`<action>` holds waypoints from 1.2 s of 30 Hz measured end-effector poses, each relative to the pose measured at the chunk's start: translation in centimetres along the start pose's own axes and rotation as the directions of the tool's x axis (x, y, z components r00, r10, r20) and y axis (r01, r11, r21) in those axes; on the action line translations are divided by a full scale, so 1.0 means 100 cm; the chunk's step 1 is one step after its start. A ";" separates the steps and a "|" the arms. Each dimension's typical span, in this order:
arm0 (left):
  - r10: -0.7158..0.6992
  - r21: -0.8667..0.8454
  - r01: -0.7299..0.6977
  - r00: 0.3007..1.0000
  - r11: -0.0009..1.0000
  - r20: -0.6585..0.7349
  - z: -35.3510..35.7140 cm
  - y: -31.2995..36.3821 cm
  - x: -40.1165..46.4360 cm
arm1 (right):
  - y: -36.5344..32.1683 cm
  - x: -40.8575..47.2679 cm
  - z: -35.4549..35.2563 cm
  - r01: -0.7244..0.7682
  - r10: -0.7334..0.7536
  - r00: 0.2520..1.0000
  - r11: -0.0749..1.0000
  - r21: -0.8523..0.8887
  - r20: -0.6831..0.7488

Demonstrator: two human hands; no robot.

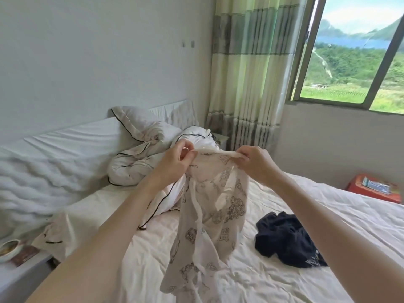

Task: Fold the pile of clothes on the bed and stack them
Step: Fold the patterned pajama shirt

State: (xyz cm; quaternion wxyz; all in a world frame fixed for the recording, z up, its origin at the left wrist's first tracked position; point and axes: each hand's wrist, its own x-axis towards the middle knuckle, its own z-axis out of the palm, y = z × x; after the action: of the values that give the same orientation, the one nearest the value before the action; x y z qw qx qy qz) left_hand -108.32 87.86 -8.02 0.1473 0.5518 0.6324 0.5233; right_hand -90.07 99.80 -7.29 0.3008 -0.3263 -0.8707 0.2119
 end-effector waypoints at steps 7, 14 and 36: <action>-0.138 -0.013 0.138 0.968 0.990 -0.209 -0.033 -0.032 -0.014 | 0.035 -0.015 0.014 -0.318 0.258 0.934 0.916 0.246 0.247; -0.181 0.079 0.170 0.969 0.982 0.171 -0.005 -0.035 -0.031 | -0.001 0.000 0.015 -0.345 0.123 0.910 0.756 0.556 0.397; -0.298 -0.500 0.178 0.939 0.848 -0.171 -0.009 0.003 -0.006 | 0.091 -0.088 0.075 -0.577 0.468 0.811 0.742 0.342 0.352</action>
State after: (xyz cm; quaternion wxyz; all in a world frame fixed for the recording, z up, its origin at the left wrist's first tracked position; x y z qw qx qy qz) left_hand -108.68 86.88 -7.65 0.2645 0.3472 0.5607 0.7037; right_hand -85.75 98.72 -21.30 0.1846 -0.4549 -0.7031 0.5144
